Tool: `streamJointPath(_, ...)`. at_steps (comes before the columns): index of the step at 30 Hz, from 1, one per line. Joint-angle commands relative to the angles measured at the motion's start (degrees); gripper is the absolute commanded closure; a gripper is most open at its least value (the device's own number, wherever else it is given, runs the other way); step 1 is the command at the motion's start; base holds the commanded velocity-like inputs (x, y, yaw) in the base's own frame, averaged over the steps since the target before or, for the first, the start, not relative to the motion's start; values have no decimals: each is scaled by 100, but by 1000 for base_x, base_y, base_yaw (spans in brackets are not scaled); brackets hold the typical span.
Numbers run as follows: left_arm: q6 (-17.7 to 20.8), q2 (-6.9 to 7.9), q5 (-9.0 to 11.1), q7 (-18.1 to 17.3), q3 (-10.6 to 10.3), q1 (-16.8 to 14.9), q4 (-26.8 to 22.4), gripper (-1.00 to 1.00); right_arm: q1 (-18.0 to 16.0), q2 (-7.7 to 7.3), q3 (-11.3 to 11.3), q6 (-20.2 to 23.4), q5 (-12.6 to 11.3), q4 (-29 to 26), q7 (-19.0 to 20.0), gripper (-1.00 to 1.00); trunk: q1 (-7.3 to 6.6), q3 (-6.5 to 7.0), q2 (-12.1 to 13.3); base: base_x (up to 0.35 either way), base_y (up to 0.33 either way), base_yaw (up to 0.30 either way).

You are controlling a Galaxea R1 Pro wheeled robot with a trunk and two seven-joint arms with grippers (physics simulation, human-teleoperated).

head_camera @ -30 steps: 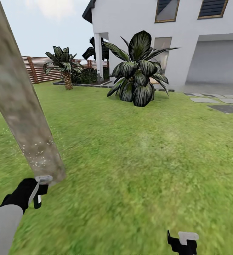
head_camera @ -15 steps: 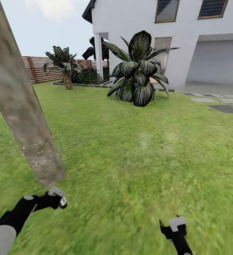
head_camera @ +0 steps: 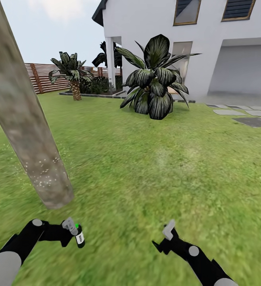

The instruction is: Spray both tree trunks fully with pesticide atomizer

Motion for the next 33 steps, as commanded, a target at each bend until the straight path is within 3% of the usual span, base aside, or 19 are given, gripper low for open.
streamJointPath(1,-21,27,-49,-54,71,12,14,100,2,30,-24,-63,59,32,-43,-100,-1,-5,-2,0,0,0)
streamJointPath(3,-82,92,-130,-75,108,30,42,100,7,95,-88,-127,70,73,-107,-100,-1,-5,-2,0,0,0)
streamJointPath(6,-100,172,-195,-81,5,32,45,100,7,192,-72,-133,88,76,-120,-100,-1,-5,-2,0,0,0)
streamJointPath(15,-10,-108,-354,-151,-283,-76,-30,100,-8,323,213,-122,128,-169,171,-100,-1,-5,-2,0,0,0)
streamJointPath(16,-8,-629,-753,-156,-997,-78,-41,100,-9,328,251,-116,183,-790,2014,-100,-1,-5,-2,0,0,0)
streamJointPath(18,-5,-858,-1191,-164,-1014,-108,-51,100,-9,334,252,4,332,-1096,2427,-100,-1,-5,-2,0,0,0)
streamJointPath(20,-6,-949,-1346,-174,-1017,-185,-40,100,-9,335,252,146,370,-1214,2521,-100,-1,-5,-2,0,0,0)
streamJointPath(21,-7,-967,-1374,-204,-1017,-209,-38,100,-9,336,252,176,377,-1237,2537,100,-1,-5,-2,0,0,0)
streamJointPath(25,-3,-1010,-1413,-467,-1018,-285,-51,100,-9,363,254,228,391,-1274,2569,100,-1,-5,-2,0,0,0)
streamJointPath(30,-22,-1185,-1421,-510,-1055,-296,-46,100,-9,567,264,239,406,-1368,2574,100,-1,-5,-2,0,0,0)
streamJointPath(31,-23,-1254,-1445,-511,-1120,-297,-45,100,-9,586,313,243,406,-1434,2575,100,-1,-5,-2,0,0,0)
streamJointPath(33,-17,-1431,-1514,-512,-1326,-297,-52,100,-9,613,630,338,400,-1589,2575,100,-1,-5,-2,0,0,0)
